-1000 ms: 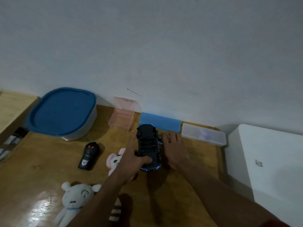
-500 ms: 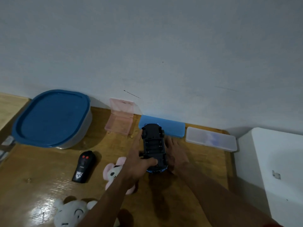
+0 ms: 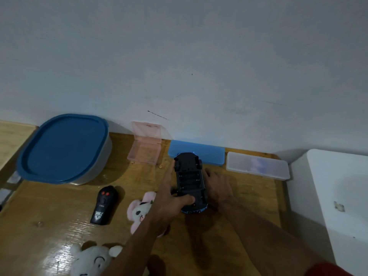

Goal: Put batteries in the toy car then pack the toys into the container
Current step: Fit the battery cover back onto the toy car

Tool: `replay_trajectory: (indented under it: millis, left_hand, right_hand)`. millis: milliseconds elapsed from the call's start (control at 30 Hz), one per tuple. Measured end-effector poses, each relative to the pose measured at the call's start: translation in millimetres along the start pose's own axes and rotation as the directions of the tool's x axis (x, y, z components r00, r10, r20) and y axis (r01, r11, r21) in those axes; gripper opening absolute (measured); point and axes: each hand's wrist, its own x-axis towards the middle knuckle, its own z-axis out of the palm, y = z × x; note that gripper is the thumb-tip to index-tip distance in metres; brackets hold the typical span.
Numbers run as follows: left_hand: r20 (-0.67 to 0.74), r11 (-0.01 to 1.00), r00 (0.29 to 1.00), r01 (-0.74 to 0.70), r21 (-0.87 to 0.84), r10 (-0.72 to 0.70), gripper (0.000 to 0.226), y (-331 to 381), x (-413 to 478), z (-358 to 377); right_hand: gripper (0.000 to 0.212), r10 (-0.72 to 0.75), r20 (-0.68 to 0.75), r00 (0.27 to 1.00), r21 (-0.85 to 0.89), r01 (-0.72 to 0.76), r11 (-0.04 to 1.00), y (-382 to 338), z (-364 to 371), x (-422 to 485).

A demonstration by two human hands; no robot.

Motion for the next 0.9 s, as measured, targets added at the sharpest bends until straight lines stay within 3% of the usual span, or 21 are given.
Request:
replay_trajectory:
  millis: [133, 233, 300, 333, 400, 500, 567, 700, 800, 900]
  left_hand:
    - [0.008, 0.999, 0.999, 0.034, -0.040, -0.033, 0.106, 0, -2, -3]
    - [0.017, 0.999, 1.000, 0.012, -0.039, -0.012, 0.105, 5, -5, -5]
    - [0.008, 1.000, 1.000, -0.006, -0.019, 0.007, 0.104, 8, -9, -6]
    - [0.007, 1.000, 1.000, -0.008, -0.019, 0.009, 0.104, 8, -11, -7]
    - [0.012, 1.000, 1.000, -0.005, -0.030, 0.005, 0.105, 7, -15, -10]
    - [0.025, 0.999, 1.000, -0.004, -0.048, 0.005, 0.107, 3, -24, -12]
    - [0.030, 0.999, 1.000, -0.001, -0.052, 0.003, 0.107, -1, -32, -13]
    - [0.045, 0.999, 0.999, -0.024, -0.024, 0.025, 0.103, -10, -52, -17]
    - [0.057, 0.999, 0.998, -0.033, -0.030, 0.035, 0.104, -15, -65, -20]
    - [0.093, 0.999, 0.995, -0.038, -0.028, 0.041, 0.106, -19, -78, -23]
  right_hand:
    - [0.049, -0.037, -0.053, 0.998, -0.011, 0.036, 0.999, 2, -1, 3]
    - [0.040, 0.039, -0.059, 0.998, -0.005, -0.039, 0.999, 8, 3, 6]
    - [0.019, 0.195, -0.118, 0.974, 0.195, -0.170, 0.966, 7, 7, 3]
    - [0.006, 0.305, -0.126, 0.944, 0.374, -0.240, 0.896, 4, 8, -1]
    - [0.020, 0.509, -0.096, 0.856, 0.685, -0.314, 0.657, -4, 7, -10]
    - [0.025, 0.648, 0.158, 0.745, 0.907, -0.369, 0.203, -15, 1, -31]
    - [0.027, 0.592, 0.355, 0.723, 0.919, -0.387, -0.079, -17, -2, -48]
    - [0.026, 0.387, 0.560, 0.732, 0.803, -0.366, -0.470, -24, -13, -82]
    - [0.021, 0.294, 0.577, 0.762, 0.687, -0.258, -0.679, -32, -19, -104]
    - [0.018, 0.315, 0.584, 0.748, 0.576, -0.108, -0.810, -44, -23, -128]
